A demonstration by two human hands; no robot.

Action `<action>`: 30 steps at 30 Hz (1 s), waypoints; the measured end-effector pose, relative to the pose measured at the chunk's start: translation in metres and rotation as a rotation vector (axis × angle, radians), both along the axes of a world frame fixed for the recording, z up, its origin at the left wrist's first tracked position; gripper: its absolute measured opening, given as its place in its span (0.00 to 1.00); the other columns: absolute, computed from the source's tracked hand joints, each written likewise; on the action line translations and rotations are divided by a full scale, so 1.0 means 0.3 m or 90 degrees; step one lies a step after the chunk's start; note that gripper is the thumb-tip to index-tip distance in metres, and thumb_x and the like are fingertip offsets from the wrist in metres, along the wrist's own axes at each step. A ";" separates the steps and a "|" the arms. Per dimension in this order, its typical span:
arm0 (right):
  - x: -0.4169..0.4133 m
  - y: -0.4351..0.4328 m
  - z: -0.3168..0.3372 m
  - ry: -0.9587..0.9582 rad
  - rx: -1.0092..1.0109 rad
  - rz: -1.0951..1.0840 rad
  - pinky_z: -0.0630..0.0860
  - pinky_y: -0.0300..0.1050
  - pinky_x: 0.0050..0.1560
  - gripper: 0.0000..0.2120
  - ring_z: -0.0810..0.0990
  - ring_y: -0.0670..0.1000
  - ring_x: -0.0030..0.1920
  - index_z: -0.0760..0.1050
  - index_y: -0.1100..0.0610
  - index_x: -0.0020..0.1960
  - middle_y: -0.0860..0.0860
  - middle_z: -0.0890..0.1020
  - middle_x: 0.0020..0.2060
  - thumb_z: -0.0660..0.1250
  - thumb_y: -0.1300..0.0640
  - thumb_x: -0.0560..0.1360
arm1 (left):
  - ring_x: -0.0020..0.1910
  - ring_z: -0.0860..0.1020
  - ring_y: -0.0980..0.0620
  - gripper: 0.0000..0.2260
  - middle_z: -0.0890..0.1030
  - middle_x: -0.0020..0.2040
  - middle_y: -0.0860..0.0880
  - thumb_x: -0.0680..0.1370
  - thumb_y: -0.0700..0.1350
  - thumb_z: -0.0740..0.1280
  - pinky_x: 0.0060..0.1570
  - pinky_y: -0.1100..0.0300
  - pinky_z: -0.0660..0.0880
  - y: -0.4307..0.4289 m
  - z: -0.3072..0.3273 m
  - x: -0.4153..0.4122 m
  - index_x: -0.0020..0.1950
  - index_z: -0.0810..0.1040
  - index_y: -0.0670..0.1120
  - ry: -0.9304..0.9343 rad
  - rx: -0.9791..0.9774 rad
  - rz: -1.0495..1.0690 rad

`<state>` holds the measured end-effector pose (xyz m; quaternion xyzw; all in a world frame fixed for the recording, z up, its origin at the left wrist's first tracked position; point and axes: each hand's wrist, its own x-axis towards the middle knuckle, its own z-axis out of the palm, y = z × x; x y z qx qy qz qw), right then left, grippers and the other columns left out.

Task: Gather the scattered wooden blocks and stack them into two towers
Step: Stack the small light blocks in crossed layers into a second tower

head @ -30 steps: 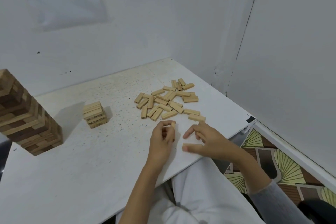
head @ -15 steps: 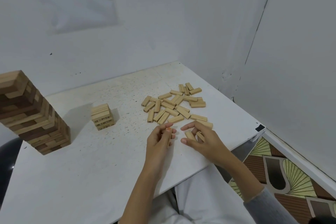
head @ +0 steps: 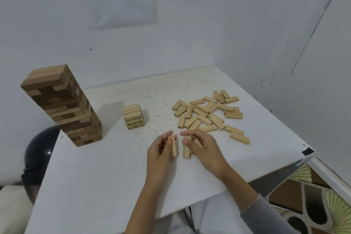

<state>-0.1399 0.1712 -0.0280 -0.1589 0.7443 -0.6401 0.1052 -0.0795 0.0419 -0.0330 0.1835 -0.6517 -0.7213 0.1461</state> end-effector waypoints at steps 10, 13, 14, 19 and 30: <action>-0.004 -0.178 -0.007 0.063 0.045 0.079 0.69 0.28 0.44 0.06 0.75 0.35 0.40 0.80 0.55 0.52 0.45 0.77 0.38 0.69 0.62 0.76 | 0.63 0.75 0.56 0.15 0.79 0.63 0.50 0.82 0.37 0.60 0.65 0.59 0.70 -0.134 -0.016 0.057 0.66 0.75 0.48 -0.010 -0.142 0.001; -0.001 -0.220 -0.005 0.085 0.056 0.096 0.69 0.28 0.45 0.07 0.75 0.36 0.42 0.80 0.56 0.53 0.45 0.78 0.41 0.68 0.62 0.76 | 0.61 0.75 0.62 0.14 0.79 0.60 0.55 0.81 0.41 0.61 0.62 0.66 0.70 -0.159 -0.017 0.066 0.66 0.74 0.50 -0.010 -0.210 0.019; 0.001 -0.233 -0.006 0.101 0.067 0.101 0.69 0.28 0.45 0.07 0.75 0.36 0.43 0.79 0.56 0.54 0.46 0.79 0.42 0.68 0.62 0.77 | 0.60 0.75 0.63 0.15 0.79 0.59 0.56 0.79 0.45 0.60 0.61 0.67 0.70 -0.167 -0.019 0.068 0.66 0.74 0.51 -0.010 -0.231 0.030; 0.005 -0.270 -0.028 0.198 0.131 0.100 0.69 0.26 0.44 0.11 0.73 0.42 0.38 0.76 0.54 0.58 0.50 0.75 0.50 0.68 0.62 0.76 | 0.63 0.73 0.49 0.13 0.77 0.60 0.53 0.80 0.45 0.61 0.65 0.47 0.71 -0.187 -0.047 0.074 0.65 0.74 0.55 -0.024 -0.304 0.080; 0.018 -0.243 -0.032 0.135 0.071 0.087 0.66 0.29 0.57 0.19 0.71 0.43 0.60 0.74 0.49 0.63 0.40 0.78 0.51 0.54 0.67 0.81 | 0.55 0.75 0.58 0.16 0.77 0.57 0.55 0.80 0.35 0.61 0.57 0.62 0.73 -0.173 -0.025 0.109 0.61 0.76 0.53 -0.028 -0.232 0.135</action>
